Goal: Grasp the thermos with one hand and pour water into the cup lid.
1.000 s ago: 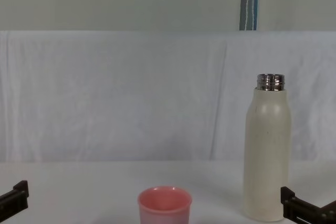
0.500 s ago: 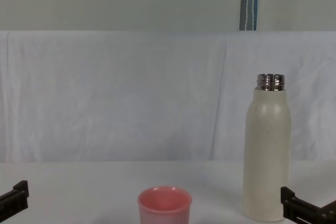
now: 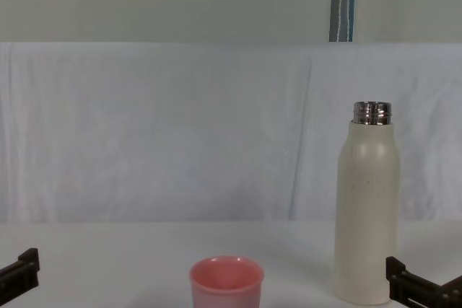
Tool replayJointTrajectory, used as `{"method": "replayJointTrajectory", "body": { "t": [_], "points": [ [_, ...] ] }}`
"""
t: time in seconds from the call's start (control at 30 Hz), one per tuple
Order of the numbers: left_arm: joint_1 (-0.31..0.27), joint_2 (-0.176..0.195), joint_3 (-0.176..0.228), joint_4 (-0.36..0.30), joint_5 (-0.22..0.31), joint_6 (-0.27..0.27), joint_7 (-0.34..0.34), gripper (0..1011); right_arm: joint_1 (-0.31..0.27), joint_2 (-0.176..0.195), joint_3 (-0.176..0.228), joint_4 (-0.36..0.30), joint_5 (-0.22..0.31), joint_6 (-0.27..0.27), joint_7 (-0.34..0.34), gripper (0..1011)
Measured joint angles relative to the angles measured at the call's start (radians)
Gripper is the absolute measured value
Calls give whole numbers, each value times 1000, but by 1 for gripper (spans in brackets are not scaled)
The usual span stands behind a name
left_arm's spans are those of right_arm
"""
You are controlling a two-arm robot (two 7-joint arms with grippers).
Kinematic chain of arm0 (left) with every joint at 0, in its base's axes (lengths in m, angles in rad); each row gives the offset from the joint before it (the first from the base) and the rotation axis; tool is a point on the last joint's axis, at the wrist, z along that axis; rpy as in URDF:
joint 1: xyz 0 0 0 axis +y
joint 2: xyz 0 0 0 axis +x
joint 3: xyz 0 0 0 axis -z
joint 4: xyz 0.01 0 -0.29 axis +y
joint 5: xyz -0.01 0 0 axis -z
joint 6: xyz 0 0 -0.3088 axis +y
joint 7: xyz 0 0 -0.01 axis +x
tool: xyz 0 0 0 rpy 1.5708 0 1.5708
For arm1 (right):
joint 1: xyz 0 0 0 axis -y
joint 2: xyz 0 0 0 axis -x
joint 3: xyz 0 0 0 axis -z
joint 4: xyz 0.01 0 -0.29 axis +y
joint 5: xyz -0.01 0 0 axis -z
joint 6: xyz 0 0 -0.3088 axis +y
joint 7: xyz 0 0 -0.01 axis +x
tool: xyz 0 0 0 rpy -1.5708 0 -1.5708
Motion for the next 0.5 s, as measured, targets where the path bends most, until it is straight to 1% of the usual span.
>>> {"method": "replayJointTrajectory", "body": {
  "t": [0.5],
  "points": [
    [0, 0, 0, 0, 0, 0, 0, 1001, 0, 0, 0, 0, 0, 0, 0, 1001]
  ]
}}
